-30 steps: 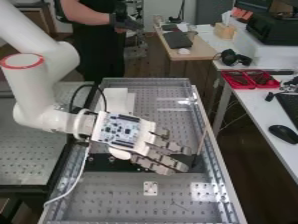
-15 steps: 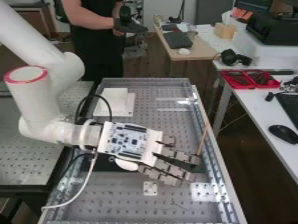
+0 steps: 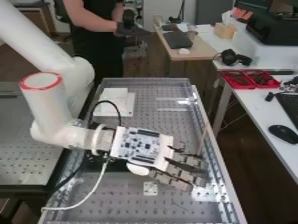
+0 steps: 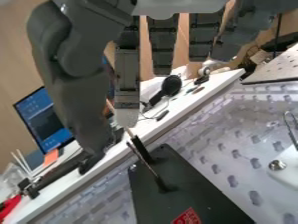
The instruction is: Grab the drill bit and place it in the clear container
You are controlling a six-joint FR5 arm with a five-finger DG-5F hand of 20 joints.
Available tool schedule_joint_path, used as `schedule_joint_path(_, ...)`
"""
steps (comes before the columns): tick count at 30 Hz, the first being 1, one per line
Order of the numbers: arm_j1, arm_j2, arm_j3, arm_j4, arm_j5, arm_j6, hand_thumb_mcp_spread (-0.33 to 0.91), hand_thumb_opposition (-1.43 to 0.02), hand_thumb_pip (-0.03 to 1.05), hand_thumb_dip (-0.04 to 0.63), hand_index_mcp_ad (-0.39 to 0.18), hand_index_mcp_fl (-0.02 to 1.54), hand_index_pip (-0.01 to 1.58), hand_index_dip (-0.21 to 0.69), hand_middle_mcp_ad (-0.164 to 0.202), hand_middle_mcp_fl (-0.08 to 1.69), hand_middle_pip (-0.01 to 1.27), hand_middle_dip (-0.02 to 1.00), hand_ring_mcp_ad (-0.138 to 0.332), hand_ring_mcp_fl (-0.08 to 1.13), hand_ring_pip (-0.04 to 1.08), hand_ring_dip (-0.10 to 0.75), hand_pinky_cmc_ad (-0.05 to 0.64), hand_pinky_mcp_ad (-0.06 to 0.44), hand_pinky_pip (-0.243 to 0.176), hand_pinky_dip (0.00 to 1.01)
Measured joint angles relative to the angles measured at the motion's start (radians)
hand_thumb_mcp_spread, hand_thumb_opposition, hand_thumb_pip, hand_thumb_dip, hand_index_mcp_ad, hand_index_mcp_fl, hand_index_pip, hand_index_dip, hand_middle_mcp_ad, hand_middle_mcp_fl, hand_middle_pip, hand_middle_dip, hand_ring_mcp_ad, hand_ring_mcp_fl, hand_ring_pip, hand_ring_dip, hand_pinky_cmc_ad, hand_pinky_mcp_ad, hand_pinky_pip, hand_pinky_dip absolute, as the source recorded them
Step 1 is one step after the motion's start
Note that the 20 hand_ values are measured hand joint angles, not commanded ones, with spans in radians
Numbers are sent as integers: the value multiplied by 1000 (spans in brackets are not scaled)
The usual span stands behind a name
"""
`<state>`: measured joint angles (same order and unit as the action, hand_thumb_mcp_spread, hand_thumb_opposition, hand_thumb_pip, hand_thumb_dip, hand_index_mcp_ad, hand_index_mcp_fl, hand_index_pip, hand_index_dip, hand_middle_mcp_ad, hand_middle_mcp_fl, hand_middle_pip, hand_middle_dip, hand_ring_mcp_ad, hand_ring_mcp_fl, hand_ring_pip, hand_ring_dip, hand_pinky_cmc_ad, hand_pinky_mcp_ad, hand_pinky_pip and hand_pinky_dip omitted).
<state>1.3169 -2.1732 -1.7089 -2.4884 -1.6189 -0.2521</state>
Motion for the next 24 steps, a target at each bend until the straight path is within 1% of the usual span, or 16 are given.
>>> schedule_joint_path(7, -5, -29, 14, -1, -4, -18, 545, -850, 520, 250, -51, 260, 1283, 281, 93, 119, 140, 155, 187, 28, 84, 0, 250, 133, -91, 188)
schedule_joint_path(13, -8, -51, 25, 21, -7, 0, 545, -850, 520, 253, -51, 278, 1279, 265, 93, 120, 140, 155, 187, 28, 84, 0, 246, 133, -91, 188)
schedule_joint_path(15, -9, -57, 26, 36, -7, 16, 545, -850, 520, 250, -54, 272, 1279, 265, 89, 120, 140, 155, 187, 28, 84, 0, 244, 133, -91, 188)
schedule_joint_path(19, -11, -65, 29, 51, -9, 37, 541, -850, 520, 253, -63, 323, 1279, 265, 87, 120, 140, 155, 183, 28, 84, 0, 244, 133, -91, 188)
schedule_joint_path(20, -12, -69, 30, 54, -10, 42, 559, -850, 520, 250, -65, 354, 1297, 265, 91, 120, 140, 155, 183, 28, 82, 0, 246, 133, -91, 188)
schedule_joint_path(23, -12, -75, 34, 56, -14, 47, 606, -871, 522, 255, -101, 452, 1365, 265, 87, 119, 140, 155, 183, 28, 86, 0, 243, 133, -91, 188)
schedule_joint_path(24, -12, -76, 35, 57, -16, 46, 618, -883, 522, 255, -105, 442, 1377, 264, 89, 119, 140, 155, 183, 28, 82, 0, 243, 133, -91, 188)
